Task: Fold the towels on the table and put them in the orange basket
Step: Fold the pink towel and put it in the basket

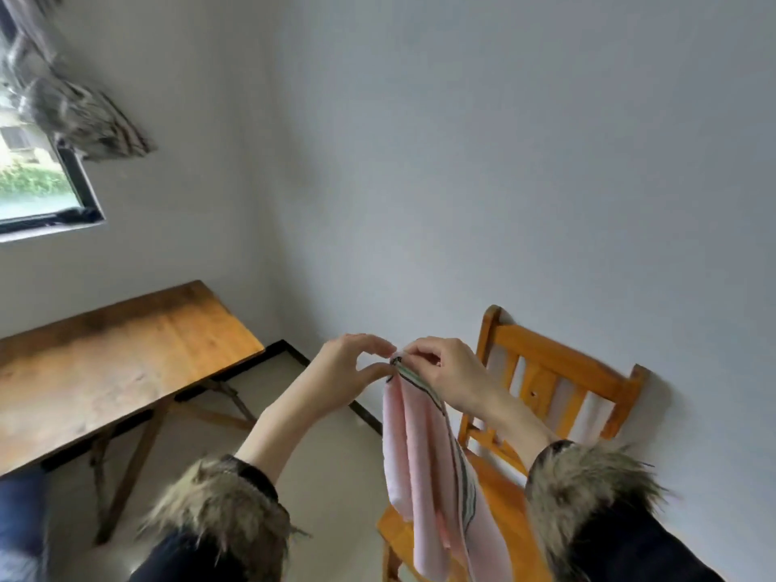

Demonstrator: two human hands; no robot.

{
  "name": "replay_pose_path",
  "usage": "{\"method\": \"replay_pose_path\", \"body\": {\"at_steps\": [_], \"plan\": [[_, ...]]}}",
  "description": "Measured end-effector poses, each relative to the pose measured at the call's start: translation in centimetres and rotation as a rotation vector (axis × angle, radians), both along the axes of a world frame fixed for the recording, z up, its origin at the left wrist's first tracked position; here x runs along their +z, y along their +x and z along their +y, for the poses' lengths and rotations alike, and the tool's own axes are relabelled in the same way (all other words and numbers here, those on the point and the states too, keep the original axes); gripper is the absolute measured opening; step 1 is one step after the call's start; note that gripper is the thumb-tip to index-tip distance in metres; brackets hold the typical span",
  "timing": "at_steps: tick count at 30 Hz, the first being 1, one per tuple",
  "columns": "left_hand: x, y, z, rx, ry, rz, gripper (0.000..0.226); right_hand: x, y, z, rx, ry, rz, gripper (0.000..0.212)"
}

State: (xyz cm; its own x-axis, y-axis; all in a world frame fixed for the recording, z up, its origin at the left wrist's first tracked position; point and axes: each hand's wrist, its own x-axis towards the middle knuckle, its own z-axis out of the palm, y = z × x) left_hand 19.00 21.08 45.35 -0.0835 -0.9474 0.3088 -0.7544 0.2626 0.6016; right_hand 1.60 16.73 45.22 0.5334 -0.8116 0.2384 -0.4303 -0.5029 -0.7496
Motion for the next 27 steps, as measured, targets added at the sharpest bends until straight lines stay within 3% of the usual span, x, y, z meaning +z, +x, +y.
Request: {"method": "replay_pose_path", "body": {"at_steps": [4,9,17,27], "plan": [[-0.6,6.5,1.1,0.096,-0.023,-0.016,0.006,-0.3,7.1,-0.5,0.091,0.036,-0.039,0.025],[-0.2,13.6,1.3,0.264,-0.138,-0.039,0.016,-1.9,15.2,-2.1,0.165,0.082,-0.097,0.021],[2.0,24.3,-0.1,0.536,-0.268,-0.1,0.009,-5.3,29.3,-8.2,0.231,0.102,-0.238,0.014],[3.7,38.9,0.1,1.016,-0.406,-0.052,0.012,-6.1,43.3,-17.9,0.307,0.035,-0.081,0.015]]}}
